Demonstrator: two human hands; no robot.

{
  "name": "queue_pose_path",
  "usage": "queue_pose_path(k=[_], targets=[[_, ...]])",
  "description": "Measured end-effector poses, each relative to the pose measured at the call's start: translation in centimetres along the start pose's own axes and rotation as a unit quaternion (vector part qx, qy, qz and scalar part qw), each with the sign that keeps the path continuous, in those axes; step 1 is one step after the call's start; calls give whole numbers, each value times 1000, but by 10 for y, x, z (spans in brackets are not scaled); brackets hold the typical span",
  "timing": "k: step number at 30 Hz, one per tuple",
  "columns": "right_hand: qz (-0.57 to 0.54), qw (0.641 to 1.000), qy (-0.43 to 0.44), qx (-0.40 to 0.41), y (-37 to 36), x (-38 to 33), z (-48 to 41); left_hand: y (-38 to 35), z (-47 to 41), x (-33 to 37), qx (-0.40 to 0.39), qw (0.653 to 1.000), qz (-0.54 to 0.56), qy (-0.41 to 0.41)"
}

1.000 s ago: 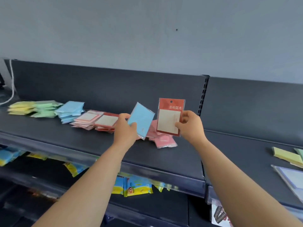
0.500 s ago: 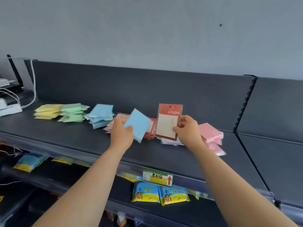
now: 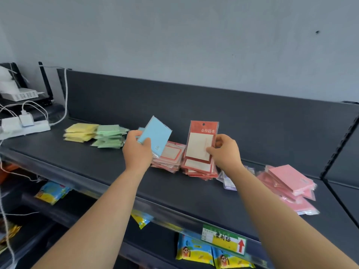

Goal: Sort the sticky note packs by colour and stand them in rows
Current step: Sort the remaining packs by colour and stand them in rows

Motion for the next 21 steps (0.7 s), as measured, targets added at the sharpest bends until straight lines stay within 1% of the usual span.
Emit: queue_pose_path(k=[5,9,14,18,21], targets=[[-1,1000,-15,20,-17,-9,-13,5,-44,-2,1,999,-38,-24],[2,998,-33,47,-28,-7,-18,5,-73,-17,-3,993,-120,-8],[1,996,-61,69,-37,0,-20,0,-101,-41,-29,987,-158,3],[10,994,-72,78,-39,3,-20,-1,-108,-53,-55,976,-212,3],[2,993,-83,88,-35,6,-17,-3,-106,-53,-53,949,-309,-40]])
Point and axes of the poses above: each hand's wrist, its own z-axis away from the middle knuckle, its own y-axis out of the back of the hand, x = y × z, the point moved 5 cm from there along -z, towards the middle knuckle, and after that the axes turned 5 degrees about -x, right-handed, at the moved point
